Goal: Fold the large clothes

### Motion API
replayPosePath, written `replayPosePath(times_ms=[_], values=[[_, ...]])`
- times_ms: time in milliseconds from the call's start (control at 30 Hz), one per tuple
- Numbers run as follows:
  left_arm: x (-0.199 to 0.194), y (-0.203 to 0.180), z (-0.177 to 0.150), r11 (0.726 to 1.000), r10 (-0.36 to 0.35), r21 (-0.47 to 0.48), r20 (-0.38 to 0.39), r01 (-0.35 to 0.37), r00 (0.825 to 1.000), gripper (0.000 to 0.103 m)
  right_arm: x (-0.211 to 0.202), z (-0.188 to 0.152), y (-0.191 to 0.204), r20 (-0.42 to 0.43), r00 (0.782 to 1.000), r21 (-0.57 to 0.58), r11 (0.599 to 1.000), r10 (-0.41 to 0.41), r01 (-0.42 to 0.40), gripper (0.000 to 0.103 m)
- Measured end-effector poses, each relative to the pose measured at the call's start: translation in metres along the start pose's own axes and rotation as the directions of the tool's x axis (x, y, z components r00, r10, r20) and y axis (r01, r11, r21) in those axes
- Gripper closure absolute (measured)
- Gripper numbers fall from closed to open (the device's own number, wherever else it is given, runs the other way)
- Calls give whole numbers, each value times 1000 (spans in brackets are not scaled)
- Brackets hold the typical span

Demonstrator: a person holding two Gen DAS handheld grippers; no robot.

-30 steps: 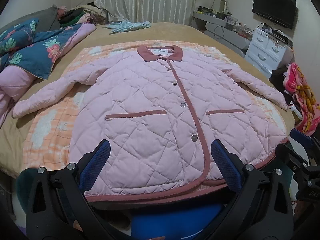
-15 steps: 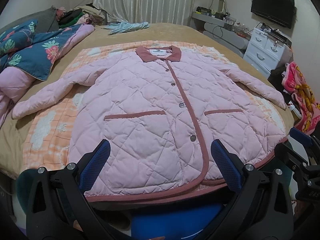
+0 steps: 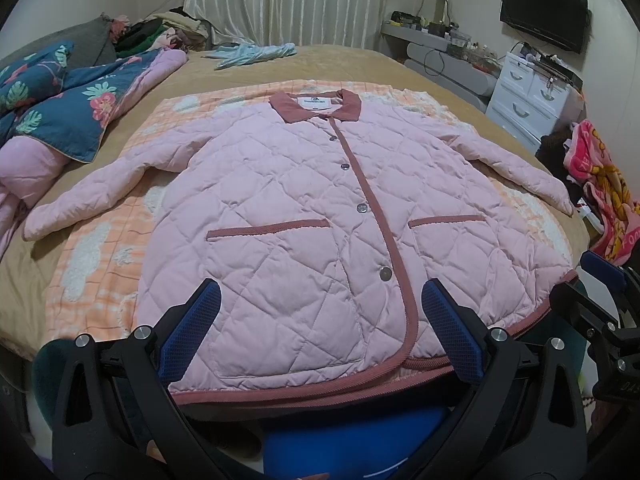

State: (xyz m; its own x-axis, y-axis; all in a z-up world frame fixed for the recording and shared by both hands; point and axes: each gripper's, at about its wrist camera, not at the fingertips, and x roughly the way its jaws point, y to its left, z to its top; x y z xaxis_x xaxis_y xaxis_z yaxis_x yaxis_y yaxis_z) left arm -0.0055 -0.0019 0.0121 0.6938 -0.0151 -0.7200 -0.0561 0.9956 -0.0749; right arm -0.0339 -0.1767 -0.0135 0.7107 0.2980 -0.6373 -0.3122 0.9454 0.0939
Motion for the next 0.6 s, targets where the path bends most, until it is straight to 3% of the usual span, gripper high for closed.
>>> replayPosePath(times_ms=[600], values=[[14,3,6,1000,-15,-7,-10,15,1000,9,4,9,-3,0,1000,-6,1000,-11,11,4]])
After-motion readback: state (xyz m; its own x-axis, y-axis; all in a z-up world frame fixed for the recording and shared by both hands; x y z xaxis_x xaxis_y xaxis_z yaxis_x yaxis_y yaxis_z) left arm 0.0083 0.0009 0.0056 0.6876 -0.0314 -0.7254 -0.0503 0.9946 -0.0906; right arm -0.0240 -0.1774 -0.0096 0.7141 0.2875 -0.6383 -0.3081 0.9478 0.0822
